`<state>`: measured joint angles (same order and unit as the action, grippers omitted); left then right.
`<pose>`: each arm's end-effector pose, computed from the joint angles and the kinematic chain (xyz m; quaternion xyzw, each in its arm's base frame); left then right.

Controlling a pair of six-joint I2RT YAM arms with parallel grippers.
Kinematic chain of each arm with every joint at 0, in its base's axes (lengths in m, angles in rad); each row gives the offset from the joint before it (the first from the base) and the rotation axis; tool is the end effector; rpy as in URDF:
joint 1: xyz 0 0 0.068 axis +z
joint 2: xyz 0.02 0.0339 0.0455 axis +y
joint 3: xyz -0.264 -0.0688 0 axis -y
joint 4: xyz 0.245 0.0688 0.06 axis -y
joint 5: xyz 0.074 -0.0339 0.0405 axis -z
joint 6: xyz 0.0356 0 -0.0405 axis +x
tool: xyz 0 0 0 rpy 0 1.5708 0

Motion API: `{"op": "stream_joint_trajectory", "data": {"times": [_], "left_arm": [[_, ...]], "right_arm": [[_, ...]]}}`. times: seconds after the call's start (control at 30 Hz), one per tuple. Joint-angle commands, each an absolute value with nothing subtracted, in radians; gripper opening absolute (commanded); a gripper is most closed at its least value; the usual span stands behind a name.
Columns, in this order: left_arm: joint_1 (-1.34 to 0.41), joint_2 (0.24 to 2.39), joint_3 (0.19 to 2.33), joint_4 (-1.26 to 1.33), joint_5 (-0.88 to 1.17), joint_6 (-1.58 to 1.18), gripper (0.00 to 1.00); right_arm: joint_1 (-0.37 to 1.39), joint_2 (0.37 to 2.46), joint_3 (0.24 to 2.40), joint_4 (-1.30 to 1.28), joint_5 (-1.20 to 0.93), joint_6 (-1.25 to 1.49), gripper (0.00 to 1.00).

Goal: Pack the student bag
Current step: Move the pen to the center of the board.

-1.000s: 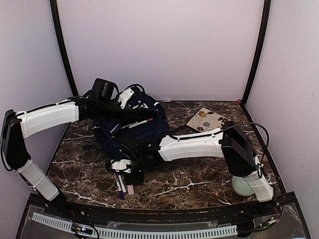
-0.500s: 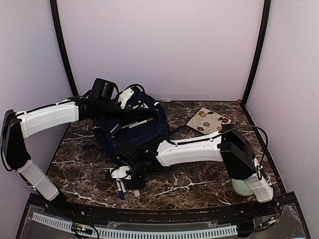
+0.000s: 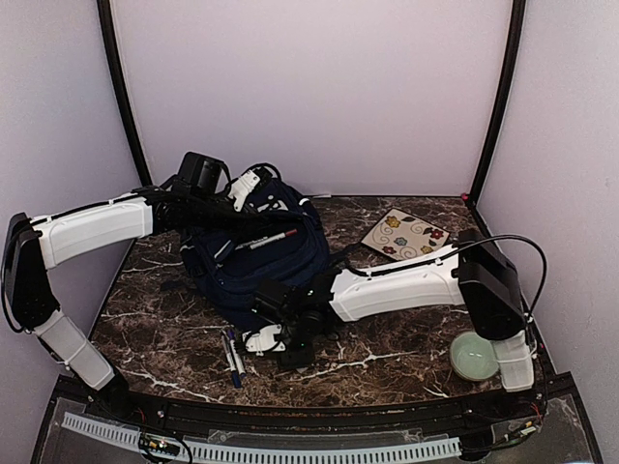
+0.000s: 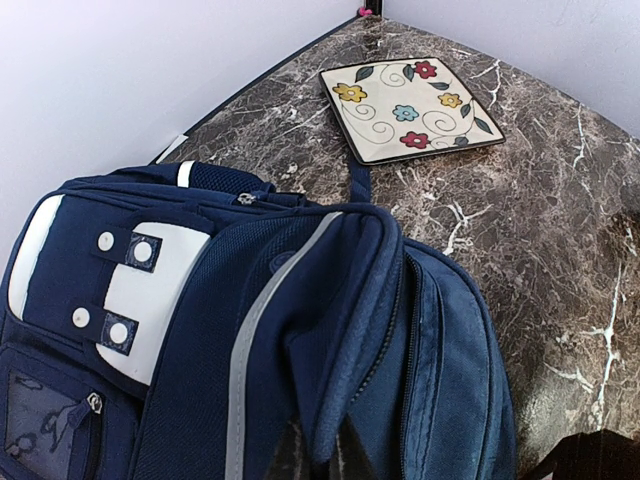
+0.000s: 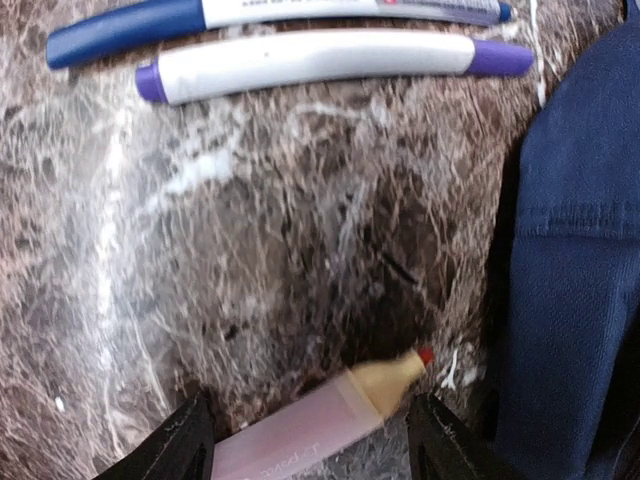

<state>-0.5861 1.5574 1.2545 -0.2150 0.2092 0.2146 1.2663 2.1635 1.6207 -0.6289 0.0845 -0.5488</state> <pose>0.2981 -0.2068 0.3078 0.3834 0.7714 -0.1810 0.4744 0.1380 0.4292 0.1564 -0.7665 0.6095 0.0308 0.2000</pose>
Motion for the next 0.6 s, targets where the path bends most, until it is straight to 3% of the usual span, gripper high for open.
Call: {"op": "stream_joint_trajectory", "data": {"times": [0.0,0.23,0.57], "left_arm": [[-0.592,1.495,1.275,-0.139,0.252,0.214,0.0],[-0.593,1.505,1.275,-0.138,0.253,0.215,0.0],[-0.592,1.52,1.278,-0.14,0.259,0.213,0.0]], "right_arm": [[1.235,2.116,1.545,-0.643,0.109,-0.536,0.67],[1.171,2.085,1.498,-0.659,0.064,-0.492,0.67],[1.15,2.125,1.564,-0.722,-0.196,-0.584,0.61]]}}
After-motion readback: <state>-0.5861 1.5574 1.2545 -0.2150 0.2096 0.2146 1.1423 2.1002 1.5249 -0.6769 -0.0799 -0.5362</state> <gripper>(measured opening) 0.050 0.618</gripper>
